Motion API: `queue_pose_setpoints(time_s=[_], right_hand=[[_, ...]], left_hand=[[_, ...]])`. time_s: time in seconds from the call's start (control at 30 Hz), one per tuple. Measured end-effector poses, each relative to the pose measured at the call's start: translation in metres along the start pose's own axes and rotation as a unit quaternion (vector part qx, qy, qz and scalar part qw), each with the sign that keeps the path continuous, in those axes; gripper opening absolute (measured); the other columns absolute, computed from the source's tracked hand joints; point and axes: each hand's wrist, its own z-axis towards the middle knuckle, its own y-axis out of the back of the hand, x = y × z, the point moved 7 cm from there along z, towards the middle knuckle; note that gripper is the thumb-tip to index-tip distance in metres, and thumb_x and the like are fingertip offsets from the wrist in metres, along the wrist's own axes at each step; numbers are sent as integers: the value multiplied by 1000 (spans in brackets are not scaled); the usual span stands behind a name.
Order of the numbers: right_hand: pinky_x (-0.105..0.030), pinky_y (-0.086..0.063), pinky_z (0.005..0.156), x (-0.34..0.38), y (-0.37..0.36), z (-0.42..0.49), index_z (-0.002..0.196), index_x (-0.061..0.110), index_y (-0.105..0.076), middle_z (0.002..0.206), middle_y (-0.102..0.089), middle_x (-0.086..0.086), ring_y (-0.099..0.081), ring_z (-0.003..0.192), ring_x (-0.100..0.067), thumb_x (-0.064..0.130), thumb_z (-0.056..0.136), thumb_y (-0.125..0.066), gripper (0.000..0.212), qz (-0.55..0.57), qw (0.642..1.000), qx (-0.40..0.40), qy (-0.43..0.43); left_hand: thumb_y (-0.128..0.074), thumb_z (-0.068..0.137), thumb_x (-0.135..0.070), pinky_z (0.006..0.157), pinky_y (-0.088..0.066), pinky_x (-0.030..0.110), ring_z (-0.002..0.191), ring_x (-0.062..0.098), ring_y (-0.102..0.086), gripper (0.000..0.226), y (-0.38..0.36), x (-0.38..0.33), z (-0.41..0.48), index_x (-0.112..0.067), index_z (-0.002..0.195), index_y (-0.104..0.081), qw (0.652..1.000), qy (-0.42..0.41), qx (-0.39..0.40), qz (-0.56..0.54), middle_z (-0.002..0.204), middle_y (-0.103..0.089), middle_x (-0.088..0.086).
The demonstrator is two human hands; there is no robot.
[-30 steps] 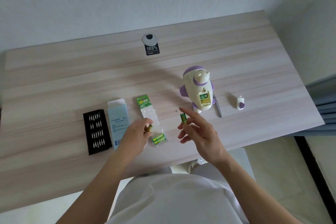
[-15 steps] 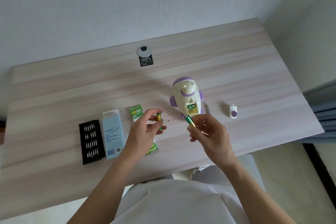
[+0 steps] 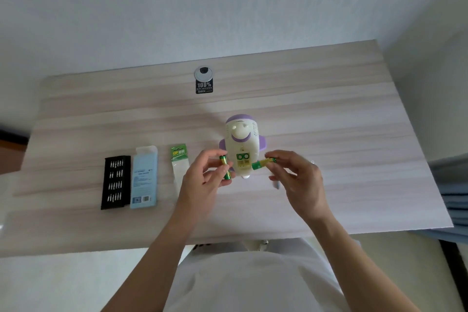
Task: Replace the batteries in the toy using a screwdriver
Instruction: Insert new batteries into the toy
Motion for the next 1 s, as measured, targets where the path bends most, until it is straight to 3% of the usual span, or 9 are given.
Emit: queue_pose_setpoints(time_s=[0.17, 0.27, 0.37, 0.47, 0.6, 0.67, 0.73, 0.83, 1.0], right_hand=[[-27, -61, 74, -6, -2, 6, 114, 15, -73, 97, -75, 0, -73, 85, -16, 0, 91, -66, 28, -4, 999, 25, 26], [-29, -61, 74, -9, -7, 8, 119, 17, -70, 99, -71, -8, -72, 87, -20, 2, 93, -65, 31, -4, 999, 30, 40], [-31, -62, 73, -13, -10, 8, 119, 20, -69, 102, -70, -13, -73, 89, -20, 2, 94, -63, 31, 3, 999, 23, 24], [-31, -62, 73, -11, -13, 8, 119, 20, -69, 104, -71, -12, -74, 88, -19, 1, 94, -64, 32, -4, 1000, 11, 19], [-29, -61, 71, -9, -14, 7, 111, 21, -68, 98, -73, 3, -74, 79, -13, 5, 91, -69, 26, -37, 999, -19, -5], [-29, -61, 70, -9, -15, 6, 104, 18, -69, 93, -74, 7, -74, 75, -10, 5, 89, -71, 20, -61, 997, -38, -8], [-25, -59, 68, -9, -16, 5, 100, 19, -71, 90, -74, 15, -73, 73, -7, 4, 87, -73, 20, -73, 996, -47, -7], [-18, -56, 67, -9, -20, 2, 97, 25, -71, 85, -72, 26, -73, 73, -4, 4, 85, -75, 24, -84, 995, -55, -3], [-13, -53, 66, -7, -26, -1, 97, 28, -69, 86, -71, 20, -72, 74, -1, 5, 85, -76, 26, -107, 991, -72, 21]], left_hand=[[-62, 97, -10, 67, -55, 24, 76, 15, -65, 21, -1, 7, -11, -29, 107, -61, 997, 14, -63, 29, 97, -74, 5], [-58, 99, -13, 60, -48, 22, 69, 12, -55, 7, 2, 9, -15, -19, 100, -62, 994, 23, -95, 38, 89, -74, -2], [-49, 104, -17, 52, -39, 21, 57, 11, -43, 15, 1, 6, -17, -11, 95, -60, 997, 23, -75, 26, 64, -57, -4], [-56, 101, -19, 50, -36, 23, 54, 11, -39, 12, 3, 7, -16, -11, 92, -58, 997, 39, -67, -3, 59, -47, -4], [-71, 92, -16, 58, -44, 24, 60, 11, -49, 9, 6, 4, -10, -15, 89, -62, 999, 15, -44, 19, 72, -61, -8], [-71, 90, -8, 63, -50, 21, 74, 15, -60, 9, 4, 2, -6, -16, 90, -67, 999, -7, -31, 14, 89, -67, -1], [-70, 90, -3, 73, -58, 27, 93, 22, -67, 18, 3, 3, -2, -20, 94, -70, 999, -25, -25, 4, 104, -66, 9], [-71, 90, -5, 84, -60, 39, 97, 21, -70, 31, 3, 4, 4, -31, 106, -69, 997, -62, -6, 51, 104, -68, 1], [-69, 91, -17, 75, -62, 41, 87, 14, -72, 27, 2, 1, 7, -30, 114, -62, 982, -144, 12, 122, 96, -72, -1]])
